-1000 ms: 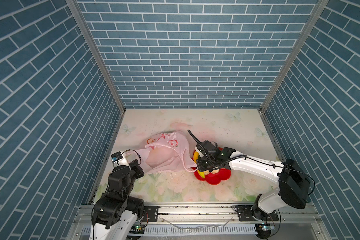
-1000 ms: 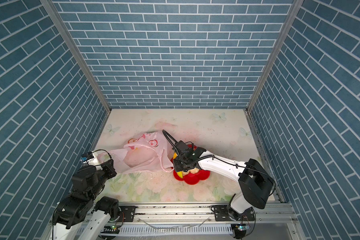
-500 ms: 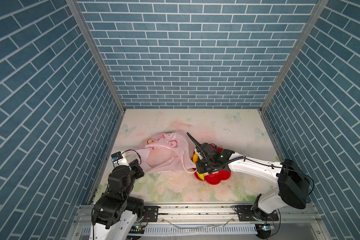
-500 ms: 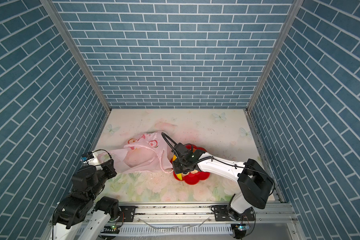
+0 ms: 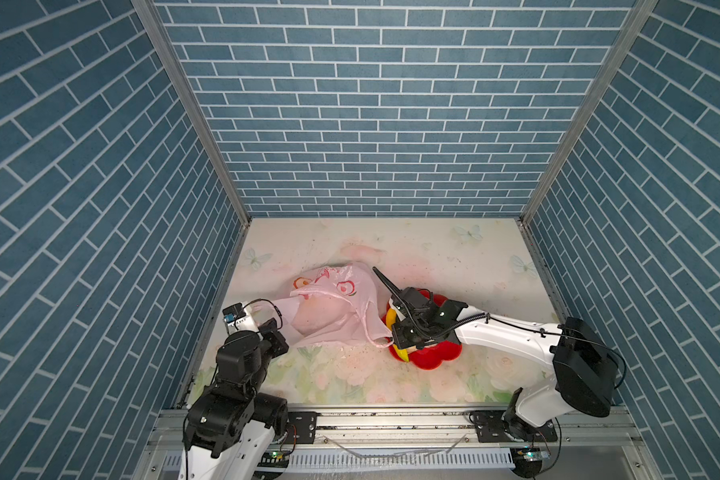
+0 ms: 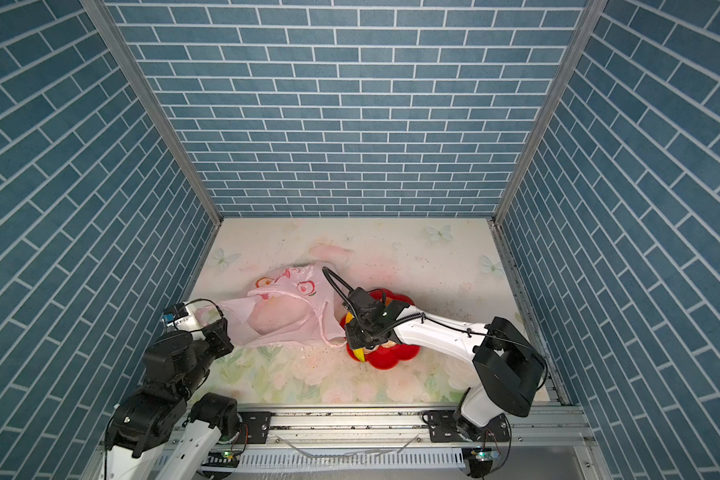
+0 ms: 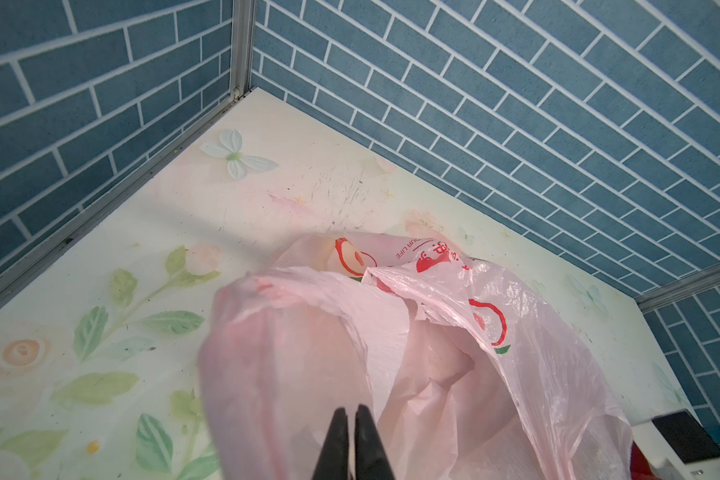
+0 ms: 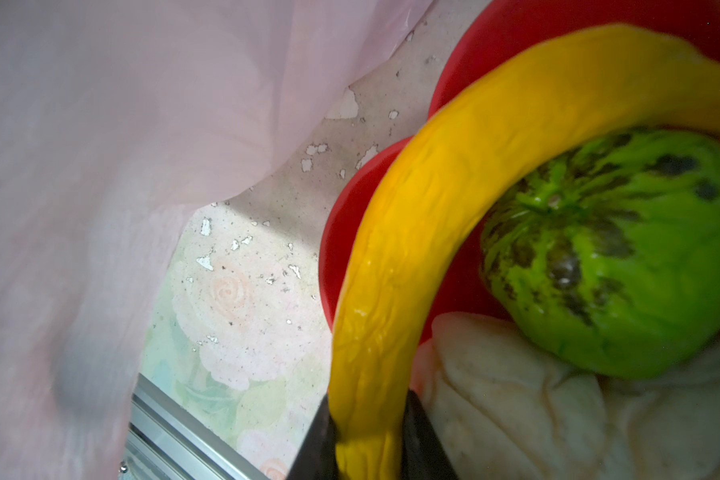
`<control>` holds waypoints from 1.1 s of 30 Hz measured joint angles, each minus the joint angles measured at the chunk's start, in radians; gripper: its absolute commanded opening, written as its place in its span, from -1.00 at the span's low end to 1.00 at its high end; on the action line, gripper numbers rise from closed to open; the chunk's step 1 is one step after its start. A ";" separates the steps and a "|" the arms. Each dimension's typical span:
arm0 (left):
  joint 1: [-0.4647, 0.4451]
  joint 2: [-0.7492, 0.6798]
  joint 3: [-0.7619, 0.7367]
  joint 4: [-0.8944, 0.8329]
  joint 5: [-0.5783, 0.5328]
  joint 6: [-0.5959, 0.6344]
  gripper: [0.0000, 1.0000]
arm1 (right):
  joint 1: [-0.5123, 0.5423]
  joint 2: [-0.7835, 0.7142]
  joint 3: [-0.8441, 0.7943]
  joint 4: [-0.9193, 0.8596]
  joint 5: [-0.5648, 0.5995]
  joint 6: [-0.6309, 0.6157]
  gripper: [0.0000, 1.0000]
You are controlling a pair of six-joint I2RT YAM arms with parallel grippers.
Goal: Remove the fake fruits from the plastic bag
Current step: 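Open the right gripper to release the yellow banana on the plate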
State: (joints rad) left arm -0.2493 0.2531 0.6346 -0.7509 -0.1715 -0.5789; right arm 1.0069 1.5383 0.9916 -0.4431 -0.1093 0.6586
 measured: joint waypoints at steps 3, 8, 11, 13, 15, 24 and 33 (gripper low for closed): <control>0.000 -0.002 0.000 0.000 0.000 0.000 -0.84 | 0.000 0.000 0.000 0.000 0.000 0.001 -0.39; 0.000 -0.003 0.000 0.000 0.000 0.000 -0.83 | 0.000 0.000 0.000 0.000 0.000 0.011 -0.35; 0.000 -0.003 0.000 0.000 0.000 0.000 -0.83 | 0.000 0.001 0.000 0.000 0.000 0.015 -0.32; 0.000 -0.003 0.000 0.000 0.000 0.000 -0.84 | 0.001 0.001 0.000 0.000 0.000 0.017 -0.31; 0.000 -0.003 0.000 0.000 0.000 0.000 -0.83 | 0.002 0.002 0.000 0.000 0.000 0.018 -0.29; 0.000 -0.007 0.000 0.000 0.000 0.000 -0.83 | 0.006 0.002 0.000 -0.003 0.000 0.018 -0.15; 0.000 -0.008 0.000 0.000 0.000 0.000 -0.83 | 0.013 0.001 0.000 -0.036 0.019 0.018 -0.11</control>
State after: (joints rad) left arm -0.2493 0.2455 0.6342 -0.7506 -0.1715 -0.5789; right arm 1.0203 1.5391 0.9920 -0.4789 -0.0898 0.6765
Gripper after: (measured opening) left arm 0.085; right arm 0.444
